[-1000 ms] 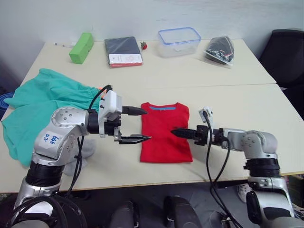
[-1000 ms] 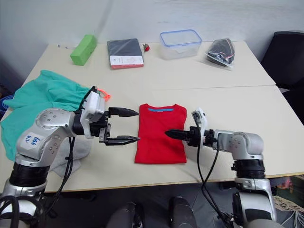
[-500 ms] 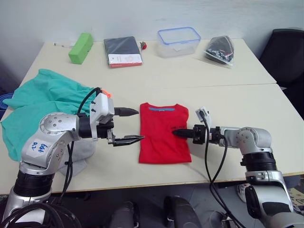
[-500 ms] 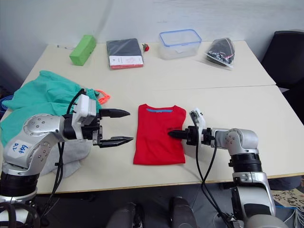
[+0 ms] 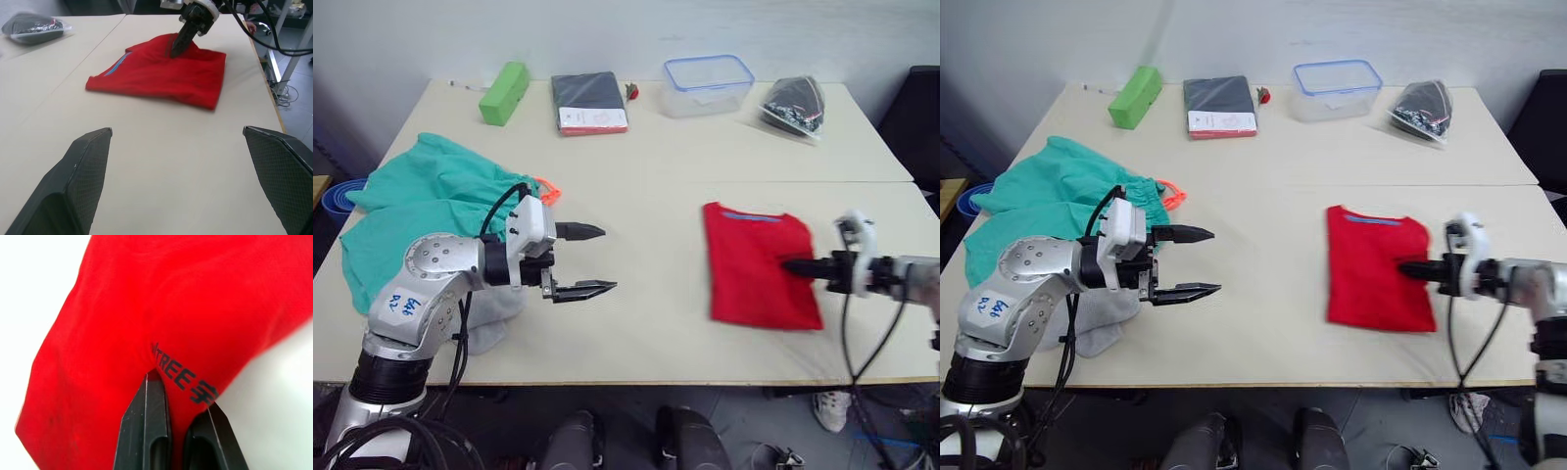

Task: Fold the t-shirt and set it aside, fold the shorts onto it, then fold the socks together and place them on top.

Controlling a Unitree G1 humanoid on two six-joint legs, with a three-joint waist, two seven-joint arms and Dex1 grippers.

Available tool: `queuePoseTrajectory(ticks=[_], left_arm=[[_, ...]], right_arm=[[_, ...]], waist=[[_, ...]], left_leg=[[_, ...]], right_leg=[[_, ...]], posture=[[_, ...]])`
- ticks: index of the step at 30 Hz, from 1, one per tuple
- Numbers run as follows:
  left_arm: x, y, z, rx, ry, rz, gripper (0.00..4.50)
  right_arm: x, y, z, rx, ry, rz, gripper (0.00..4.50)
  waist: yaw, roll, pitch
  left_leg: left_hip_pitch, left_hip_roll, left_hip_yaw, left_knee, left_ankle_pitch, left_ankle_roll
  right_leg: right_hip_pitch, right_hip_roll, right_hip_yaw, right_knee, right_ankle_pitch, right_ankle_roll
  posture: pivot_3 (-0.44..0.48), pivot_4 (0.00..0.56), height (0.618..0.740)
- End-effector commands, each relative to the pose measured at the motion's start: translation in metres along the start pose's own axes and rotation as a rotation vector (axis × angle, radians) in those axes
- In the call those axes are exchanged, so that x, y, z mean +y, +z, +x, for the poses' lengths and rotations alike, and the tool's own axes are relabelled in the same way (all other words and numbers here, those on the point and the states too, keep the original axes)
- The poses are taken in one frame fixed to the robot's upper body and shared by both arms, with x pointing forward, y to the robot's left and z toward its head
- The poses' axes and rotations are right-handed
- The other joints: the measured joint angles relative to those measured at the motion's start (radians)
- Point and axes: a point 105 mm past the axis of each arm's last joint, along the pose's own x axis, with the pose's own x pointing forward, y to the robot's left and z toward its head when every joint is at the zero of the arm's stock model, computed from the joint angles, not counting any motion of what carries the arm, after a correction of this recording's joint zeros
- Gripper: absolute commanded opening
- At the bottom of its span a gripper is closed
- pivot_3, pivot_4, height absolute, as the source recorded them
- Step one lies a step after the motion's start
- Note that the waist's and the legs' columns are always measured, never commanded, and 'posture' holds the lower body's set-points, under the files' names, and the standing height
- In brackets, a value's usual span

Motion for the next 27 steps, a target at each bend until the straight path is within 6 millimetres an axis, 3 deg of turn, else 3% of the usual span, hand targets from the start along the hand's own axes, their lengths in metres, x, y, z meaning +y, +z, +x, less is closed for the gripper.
queuePoseTrajectory(ticks=[1, 9, 17, 21, 27], left_arm=[[0.000, 0.012, 0.005, -0.039, -0.031, 0.049, 4.50], [0.001, 0.016, 0.011, -0.050, -0.054, 0.067, 4.50], [0.004, 0.017, 0.014, -0.064, -0.059, 0.070, 4.50], [0.005, 0.019, 0.015, -0.071, -0.059, 0.073, 4.50], [0.006, 0.018, 0.014, -0.077, -0.047, 0.068, 4.50]], right_arm=[[-0.029, -0.004, -0.028, 0.043, -0.103, -0.132, 0.02], [-0.074, -0.013, -0.063, 0.130, -0.302, -0.233, 0.02], [-0.090, 0.003, -0.067, 0.042, -0.441, -0.393, 0.02], [-0.087, 0.009, -0.076, -0.047, -0.424, -0.425, 1.14], [-0.073, 0.038, -0.096, -0.257, -0.440, -0.476, 3.22]], waist=[[-0.002, 0.000, 0.000], [-0.013, 0.001, 0.001], [-0.016, 0.002, 0.001], [-0.018, 0.002, 0.001], [-0.021, 0.002, 0.001]], left_leg=[[0.001, 0.000, 0.002, 0.000, 0.000, 0.000], [0.006, 0.002, 0.009, 0.000, 0.002, -0.001], [0.006, 0.002, 0.009, 0.000, 0.002, -0.002], [0.006, 0.003, 0.009, 0.001, 0.002, -0.002], [0.006, 0.003, 0.009, 0.001, 0.003, -0.002]], right_leg=[[0.000, 0.001, 0.000, 0.000, 0.000, 0.000], [0.000, 0.002, 0.002, 0.002, 0.001, 0.002], [-0.001, 0.001, 0.003, 0.002, 0.001, 0.002], [-0.001, 0.002, 0.003, 0.002, 0.001, 0.002], [-0.001, 0.002, 0.003, 0.003, 0.001, 0.002]], posture=[[0.000, 0.150, 0.740], [0.000, 0.150, 0.740], [0.000, 0.150, 0.740], [0.000, 0.150, 0.740], [0.000, 0.150, 0.740]])
